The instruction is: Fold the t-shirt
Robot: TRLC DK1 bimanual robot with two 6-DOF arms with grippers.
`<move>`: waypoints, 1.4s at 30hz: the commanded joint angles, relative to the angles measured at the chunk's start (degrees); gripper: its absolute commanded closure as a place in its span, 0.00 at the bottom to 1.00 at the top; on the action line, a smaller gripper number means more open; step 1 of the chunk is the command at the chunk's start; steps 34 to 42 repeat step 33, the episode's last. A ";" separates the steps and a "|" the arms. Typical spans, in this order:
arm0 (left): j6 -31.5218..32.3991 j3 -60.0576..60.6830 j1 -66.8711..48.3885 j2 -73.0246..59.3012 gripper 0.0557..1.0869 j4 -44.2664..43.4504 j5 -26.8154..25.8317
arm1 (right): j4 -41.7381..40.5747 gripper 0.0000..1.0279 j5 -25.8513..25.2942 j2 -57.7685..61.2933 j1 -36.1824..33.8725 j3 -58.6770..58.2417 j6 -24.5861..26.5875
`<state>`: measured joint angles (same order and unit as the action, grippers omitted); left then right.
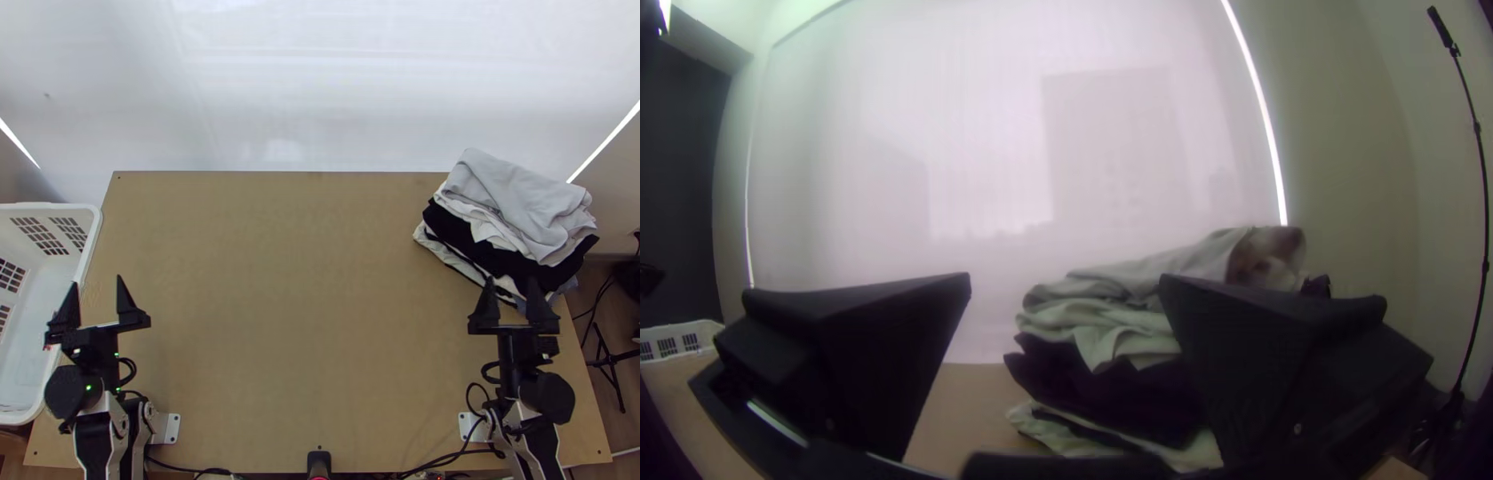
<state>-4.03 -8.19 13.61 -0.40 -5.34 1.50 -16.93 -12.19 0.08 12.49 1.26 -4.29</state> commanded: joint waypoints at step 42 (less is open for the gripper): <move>4.30 7.92 -0.51 0.40 0.05 5.61 -0.18 | 14.91 0.04 0.06 -0.08 0.78 -1.08 0.08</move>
